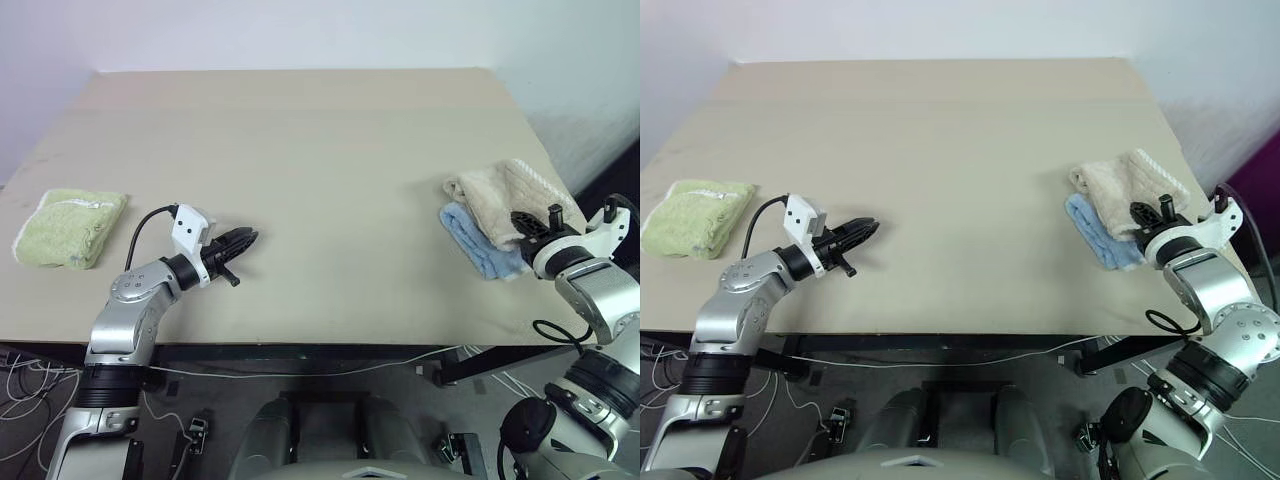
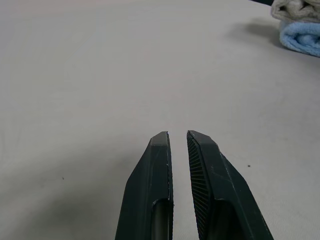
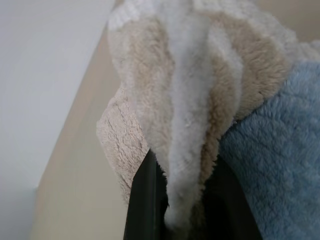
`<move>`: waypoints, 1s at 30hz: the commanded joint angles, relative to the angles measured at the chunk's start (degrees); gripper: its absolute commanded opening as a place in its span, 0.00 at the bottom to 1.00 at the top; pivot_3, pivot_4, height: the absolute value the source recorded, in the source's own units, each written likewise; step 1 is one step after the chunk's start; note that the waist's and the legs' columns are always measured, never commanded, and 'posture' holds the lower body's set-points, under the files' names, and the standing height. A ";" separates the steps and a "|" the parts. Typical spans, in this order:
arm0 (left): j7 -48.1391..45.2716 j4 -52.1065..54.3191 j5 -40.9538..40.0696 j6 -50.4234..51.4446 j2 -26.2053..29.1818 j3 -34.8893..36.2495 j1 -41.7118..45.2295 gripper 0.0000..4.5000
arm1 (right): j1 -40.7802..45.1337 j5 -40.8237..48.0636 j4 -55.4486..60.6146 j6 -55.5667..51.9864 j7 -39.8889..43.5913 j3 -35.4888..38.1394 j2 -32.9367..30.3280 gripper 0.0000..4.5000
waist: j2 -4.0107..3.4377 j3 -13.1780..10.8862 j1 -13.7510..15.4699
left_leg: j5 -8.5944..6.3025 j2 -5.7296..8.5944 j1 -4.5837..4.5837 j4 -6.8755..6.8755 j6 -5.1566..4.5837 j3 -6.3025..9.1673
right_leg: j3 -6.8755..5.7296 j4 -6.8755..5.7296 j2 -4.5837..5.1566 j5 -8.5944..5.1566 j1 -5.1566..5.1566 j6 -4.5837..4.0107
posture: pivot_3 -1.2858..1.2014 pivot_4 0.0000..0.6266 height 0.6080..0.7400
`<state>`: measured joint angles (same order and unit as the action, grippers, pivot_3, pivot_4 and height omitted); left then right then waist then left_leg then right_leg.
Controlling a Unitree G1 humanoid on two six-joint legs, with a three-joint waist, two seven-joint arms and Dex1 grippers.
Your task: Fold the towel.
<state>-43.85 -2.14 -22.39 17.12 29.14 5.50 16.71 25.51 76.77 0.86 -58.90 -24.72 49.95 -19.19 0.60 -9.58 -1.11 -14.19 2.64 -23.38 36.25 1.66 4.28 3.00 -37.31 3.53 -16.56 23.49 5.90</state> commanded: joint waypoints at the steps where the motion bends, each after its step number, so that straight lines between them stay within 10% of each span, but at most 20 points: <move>1: -0.21 1.19 0.12 -1.01 0.31 0.68 0.34 0.13 | -0.33 2.49 0.41 2.24 -0.13 -0.79 -1.42 0.35 | 0.00 0.00 0.03 | 0.00 0.00 0.00 0.00 0.00 0.00 | 0.00 0.00 0.00 0.00 0.00 0.00 | 0.52 0.24 1.00; 10: -0.46 0.64 0.21 -1.35 0.08 0.49 0.36 0.13 | -2.08 7.12 1.53 5.51 -1.29 -2.39 -3.18 0.99 | 0.00 0.00 0.08 | 0.00 0.00 0.00 0.01 0.00 0.00 | 0.00 0.01 0.01 0.00 -0.02 0.00 | 0.52 0.24 1.00; 22: -0.90 -1.20 0.93 -1.86 -0.50 0.05 1.46 0.13 | -7.63 2.12 6.56 15.88 2.25 -1.74 -11.39 0.99 | -0.03 -0.01 0.18 | 0.00 0.02 0.01 0.04 -0.01 -0.01 | 0.00 0.01 -0.02 0.00 -0.05 0.01 | 0.52 0.24 1.00; 30: 2.05 -4.01 0.73 -3.34 -3.13 1.64 3.49 0.13 | -9.45 -20.69 15.48 21.20 18.80 -22.52 -18.25 0.99 | -0.03 0.00 -0.13 | 0.00 -0.03 0.06 0.04 -0.01 -0.02 | 0.01 0.01 -0.11 0.00 -0.08 0.01 | 0.52 0.24 1.00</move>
<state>-42.42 -6.39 -21.67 15.15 25.84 5.48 19.37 15.87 59.71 12.92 -39.45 -9.21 30.25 -36.61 0.57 -9.58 -1.24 -14.19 2.60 -23.31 36.30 1.65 4.27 3.01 -37.30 3.42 -16.56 23.42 5.91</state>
